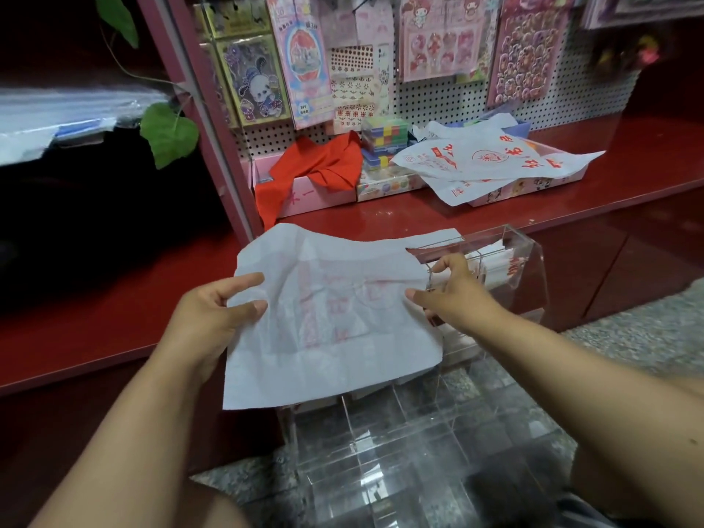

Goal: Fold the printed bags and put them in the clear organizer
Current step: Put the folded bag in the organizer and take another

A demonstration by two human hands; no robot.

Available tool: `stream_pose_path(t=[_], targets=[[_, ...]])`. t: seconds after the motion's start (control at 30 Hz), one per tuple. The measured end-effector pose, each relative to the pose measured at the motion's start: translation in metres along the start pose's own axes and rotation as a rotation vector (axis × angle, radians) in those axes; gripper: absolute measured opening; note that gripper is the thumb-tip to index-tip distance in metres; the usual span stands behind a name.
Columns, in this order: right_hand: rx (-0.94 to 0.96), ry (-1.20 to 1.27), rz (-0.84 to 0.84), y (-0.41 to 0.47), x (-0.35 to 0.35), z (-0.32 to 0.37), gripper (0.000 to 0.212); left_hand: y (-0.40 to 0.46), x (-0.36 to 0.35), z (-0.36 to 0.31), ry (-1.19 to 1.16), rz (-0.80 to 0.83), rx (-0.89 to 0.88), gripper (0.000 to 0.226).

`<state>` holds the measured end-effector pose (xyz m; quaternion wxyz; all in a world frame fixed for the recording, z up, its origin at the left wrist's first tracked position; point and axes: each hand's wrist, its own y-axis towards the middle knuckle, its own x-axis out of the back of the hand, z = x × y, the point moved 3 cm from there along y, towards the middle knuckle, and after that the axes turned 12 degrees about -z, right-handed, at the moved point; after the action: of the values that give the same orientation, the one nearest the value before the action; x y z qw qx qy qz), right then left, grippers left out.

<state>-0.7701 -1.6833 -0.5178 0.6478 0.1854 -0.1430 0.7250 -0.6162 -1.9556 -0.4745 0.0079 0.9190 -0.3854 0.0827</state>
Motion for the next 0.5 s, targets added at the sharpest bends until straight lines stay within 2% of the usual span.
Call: stream_pose_path(t=[0.23,0.33,0.43,0.5], targets=[[-0.16,0.405,0.055,-0.004,-0.012,-0.009,0.048,0.002,0.001,0.006,0.037,0.035,0.043,0.036],[-0.066,0.383,0.118,-0.002,-0.014,-0.007,0.05,0.002,0.002,0.008,0.047,0.037,0.042,0.037],[0.059,0.398,0.189,-0.005,-0.01,0.005,0.06,0.001,0.004,0.007,0.045,0.031,0.037,0.037],[0.099,0.368,0.201,-0.006,-0.004,0.015,0.057,0.0,0.006,0.004,0.036,0.012,0.026,0.036]])
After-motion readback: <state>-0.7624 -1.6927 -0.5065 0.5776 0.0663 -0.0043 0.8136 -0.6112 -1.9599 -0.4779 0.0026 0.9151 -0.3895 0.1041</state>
